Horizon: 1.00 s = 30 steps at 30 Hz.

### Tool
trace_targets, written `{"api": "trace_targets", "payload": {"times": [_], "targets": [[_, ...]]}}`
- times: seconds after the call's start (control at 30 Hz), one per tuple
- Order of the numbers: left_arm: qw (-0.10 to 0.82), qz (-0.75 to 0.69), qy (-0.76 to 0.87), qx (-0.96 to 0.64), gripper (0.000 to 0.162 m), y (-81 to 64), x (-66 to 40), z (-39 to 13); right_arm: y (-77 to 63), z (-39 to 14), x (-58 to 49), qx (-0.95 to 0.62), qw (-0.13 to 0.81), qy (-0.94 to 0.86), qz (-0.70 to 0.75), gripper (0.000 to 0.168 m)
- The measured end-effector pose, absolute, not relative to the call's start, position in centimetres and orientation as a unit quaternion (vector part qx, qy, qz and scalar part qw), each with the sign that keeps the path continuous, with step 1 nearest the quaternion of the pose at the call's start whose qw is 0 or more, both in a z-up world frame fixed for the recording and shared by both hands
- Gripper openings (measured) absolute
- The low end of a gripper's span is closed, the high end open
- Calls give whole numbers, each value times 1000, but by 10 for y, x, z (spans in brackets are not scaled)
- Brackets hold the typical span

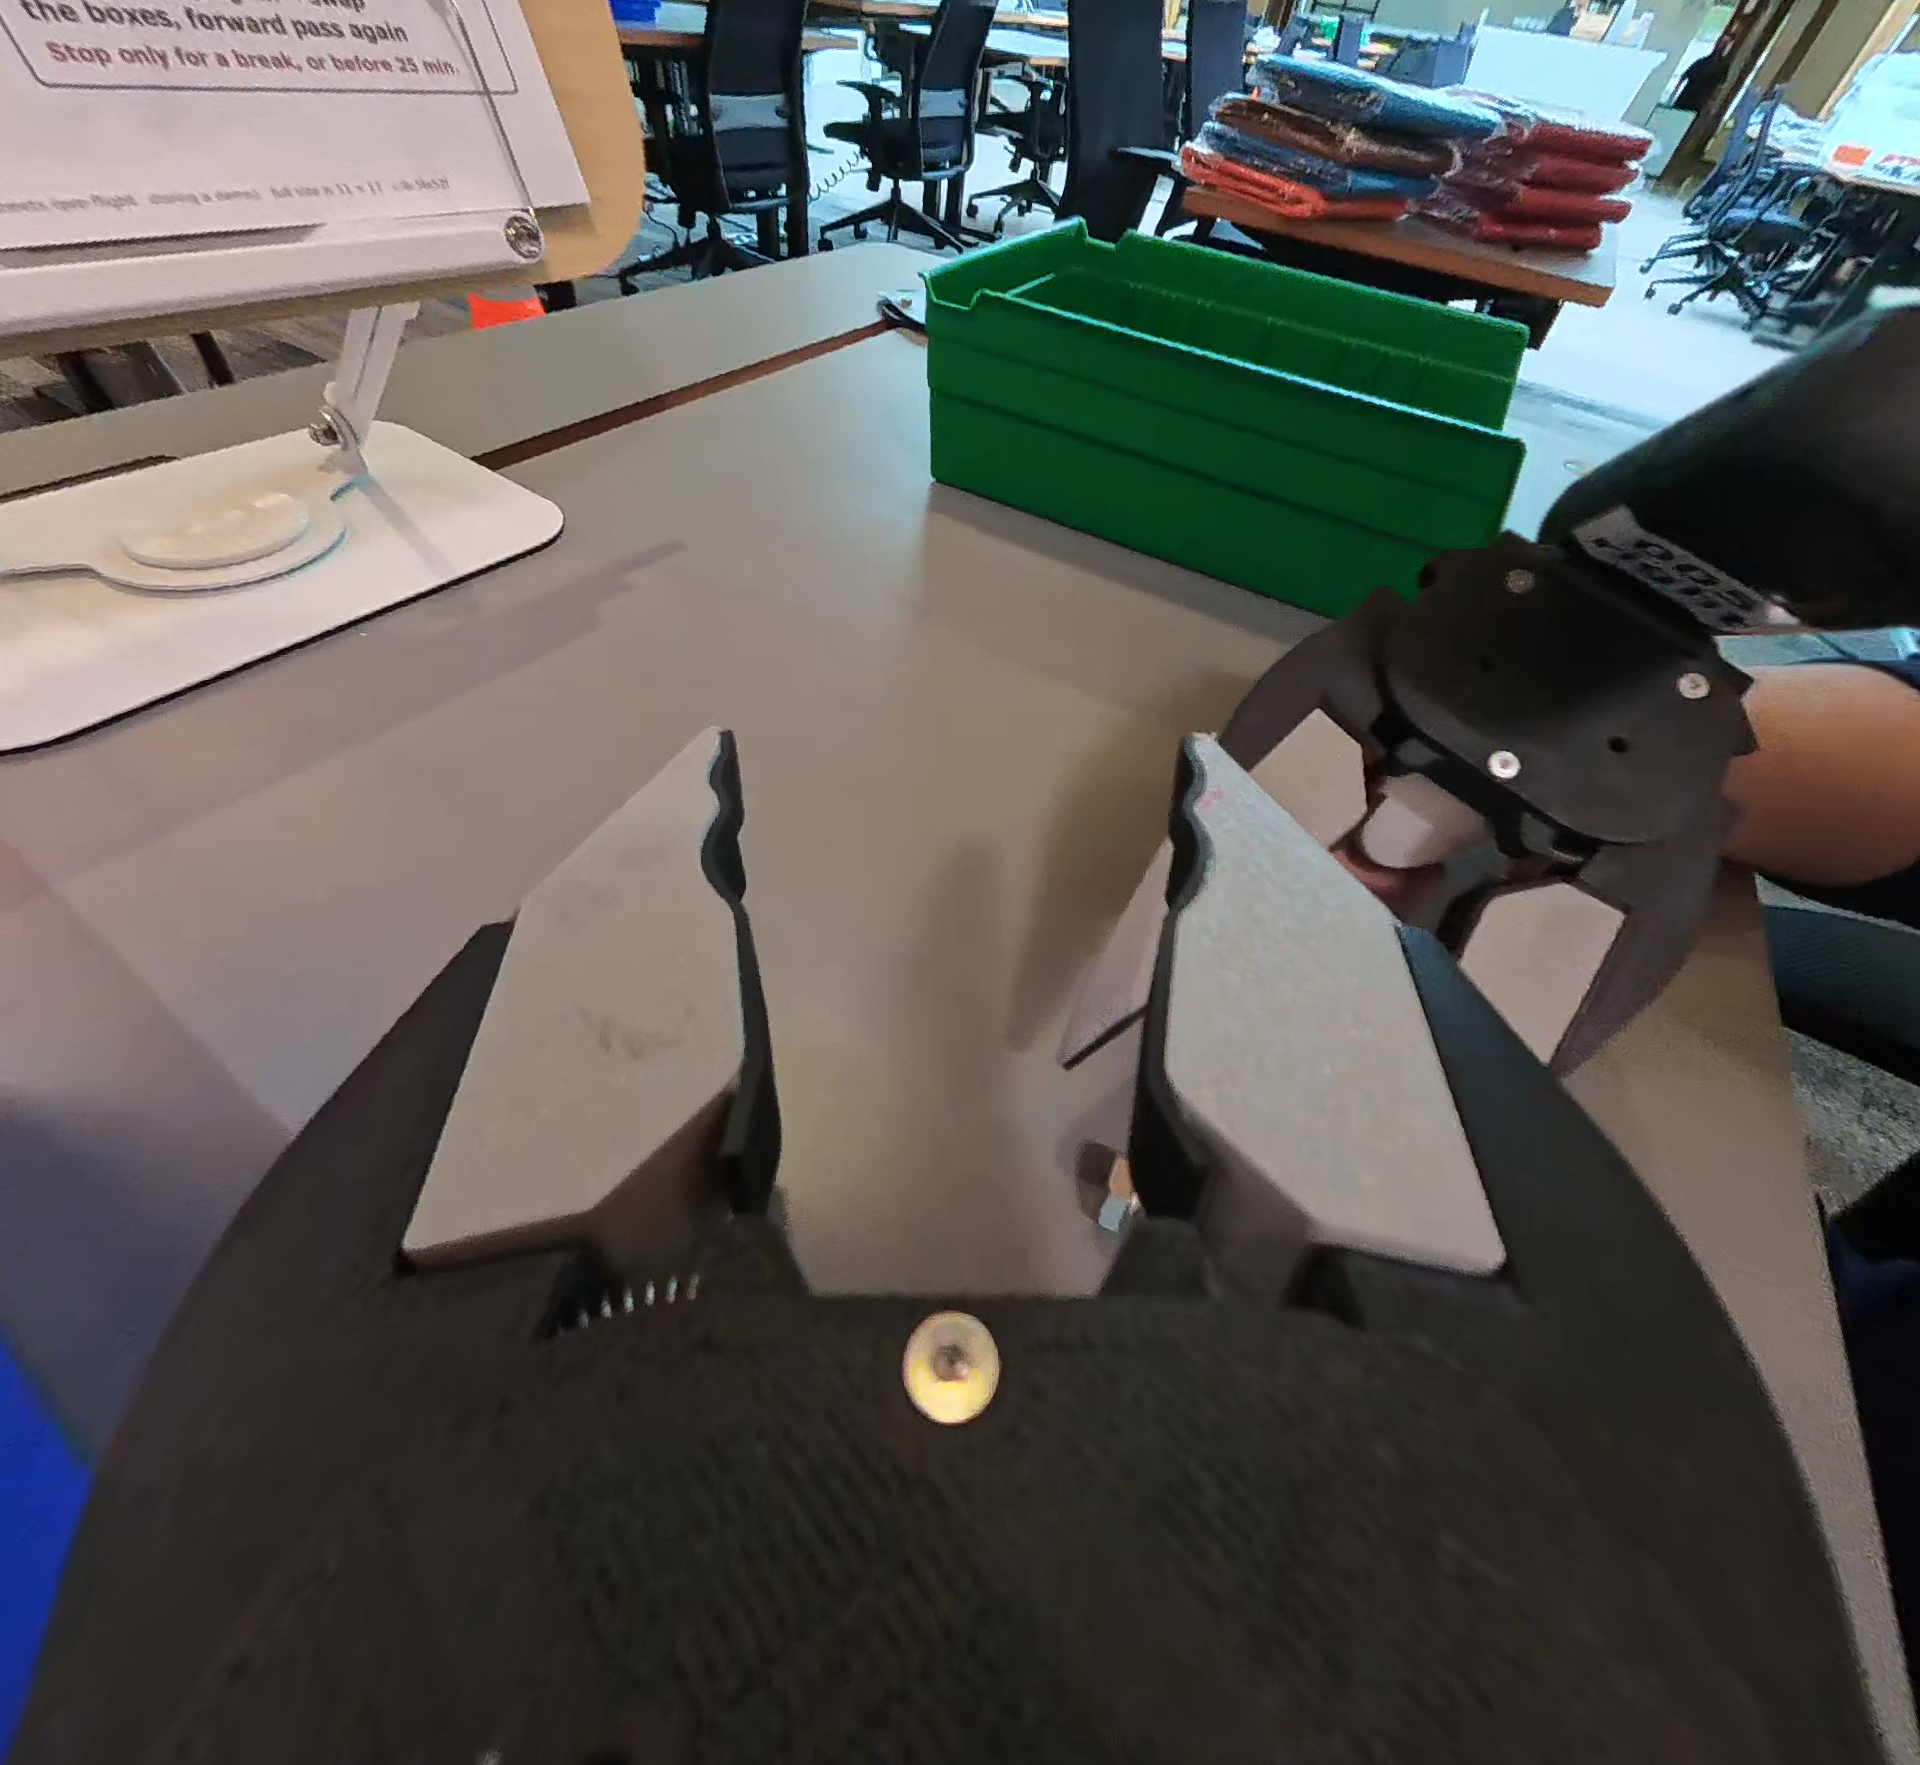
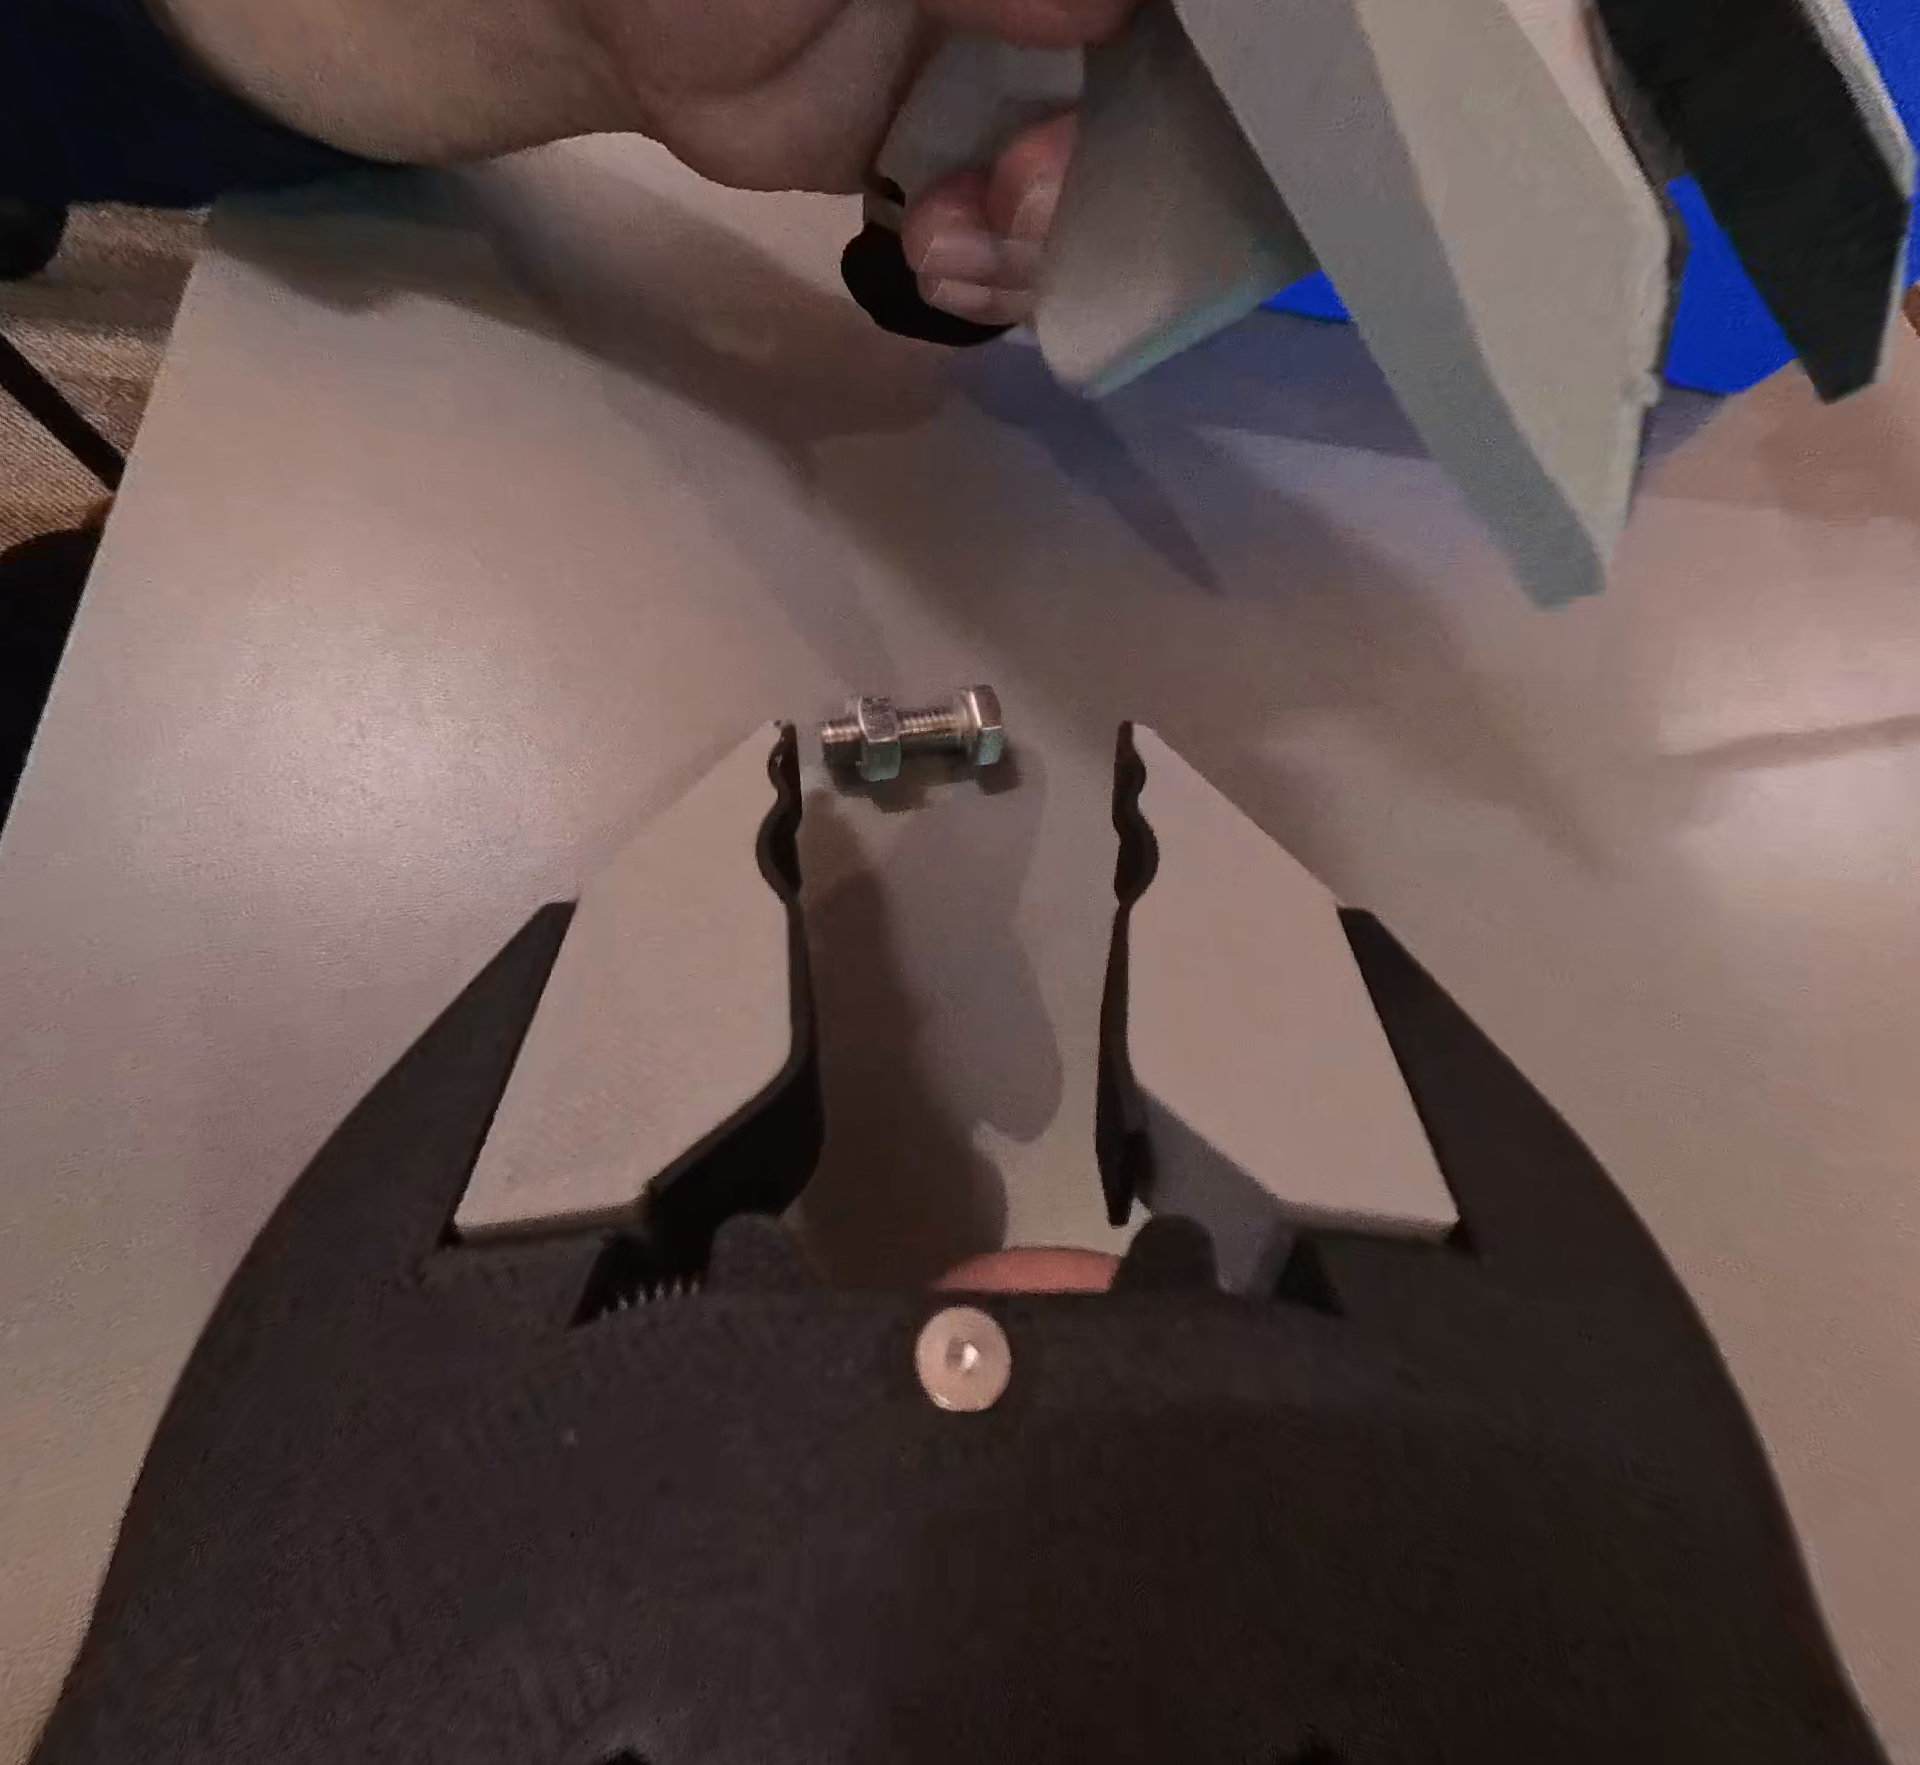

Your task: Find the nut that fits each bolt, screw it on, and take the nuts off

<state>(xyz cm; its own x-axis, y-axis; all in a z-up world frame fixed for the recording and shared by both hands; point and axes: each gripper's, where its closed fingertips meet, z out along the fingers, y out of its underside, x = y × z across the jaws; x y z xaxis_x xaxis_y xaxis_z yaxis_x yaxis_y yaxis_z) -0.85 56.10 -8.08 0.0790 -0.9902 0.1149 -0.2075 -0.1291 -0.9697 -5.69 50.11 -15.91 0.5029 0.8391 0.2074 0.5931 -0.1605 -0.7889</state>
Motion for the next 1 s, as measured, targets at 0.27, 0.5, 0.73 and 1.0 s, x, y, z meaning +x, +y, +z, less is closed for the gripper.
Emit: {"api": "trace_targets", "payload": {"times": [0.27,0.5,0.73,1.0], "targets": [[427,-442,511,-601,81,561,-7,-86,502,-174,-63,-758,399,-500,127,36],[419,-426,516,-613,80,566,-7,-96,506,-167,-54,-768,408,-470,152,36],[437,-383,573,-578,79,553,-4,-101,521,-127,3,-794,451,-347,214,35],[549,-264,682,-405,44,506,5,-98,499,-78,7,-741,430,-276,436,35]]}}
